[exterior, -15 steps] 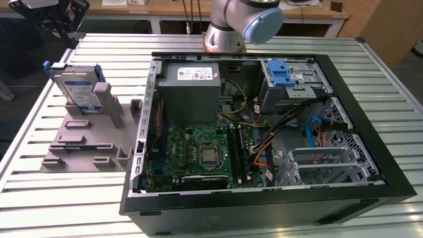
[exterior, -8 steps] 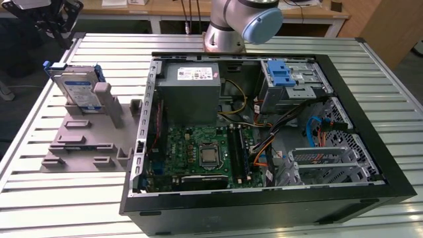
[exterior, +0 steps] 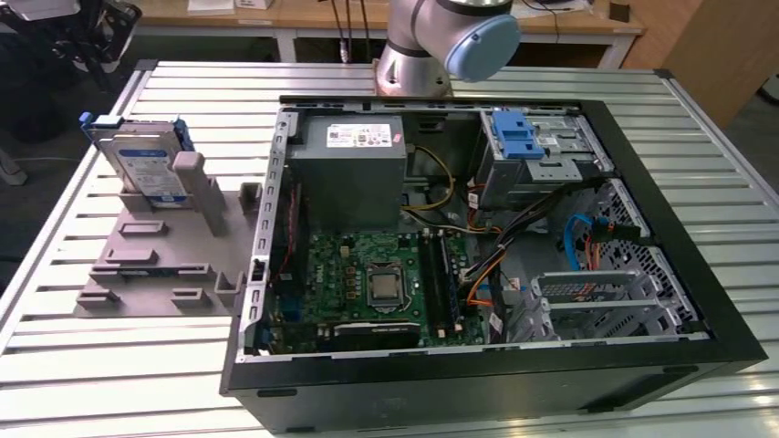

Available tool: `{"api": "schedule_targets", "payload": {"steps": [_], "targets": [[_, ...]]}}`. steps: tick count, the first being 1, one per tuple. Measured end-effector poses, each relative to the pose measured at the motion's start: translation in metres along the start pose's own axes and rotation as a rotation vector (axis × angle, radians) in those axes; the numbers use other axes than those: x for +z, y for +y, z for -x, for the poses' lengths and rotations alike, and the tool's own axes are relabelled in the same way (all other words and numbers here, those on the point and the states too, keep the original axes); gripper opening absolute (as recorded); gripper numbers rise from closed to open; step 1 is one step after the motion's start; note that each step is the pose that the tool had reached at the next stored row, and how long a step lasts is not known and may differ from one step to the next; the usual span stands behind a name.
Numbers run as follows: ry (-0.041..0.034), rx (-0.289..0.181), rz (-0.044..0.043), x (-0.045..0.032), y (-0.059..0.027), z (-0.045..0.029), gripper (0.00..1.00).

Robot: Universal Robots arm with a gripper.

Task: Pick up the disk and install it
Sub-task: 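Reach for the disk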

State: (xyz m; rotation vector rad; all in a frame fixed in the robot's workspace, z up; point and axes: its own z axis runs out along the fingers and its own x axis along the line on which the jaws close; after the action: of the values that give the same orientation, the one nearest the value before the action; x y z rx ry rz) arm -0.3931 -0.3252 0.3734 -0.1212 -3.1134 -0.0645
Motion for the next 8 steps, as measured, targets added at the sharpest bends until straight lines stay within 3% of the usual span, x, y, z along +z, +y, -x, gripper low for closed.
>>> {"api": "schedule_targets", "payload": {"steps": [8], "targets": [[0.0023, 0.0, -0.0001, 0.0032, -0.0036, -0.006, 0.11]]}}
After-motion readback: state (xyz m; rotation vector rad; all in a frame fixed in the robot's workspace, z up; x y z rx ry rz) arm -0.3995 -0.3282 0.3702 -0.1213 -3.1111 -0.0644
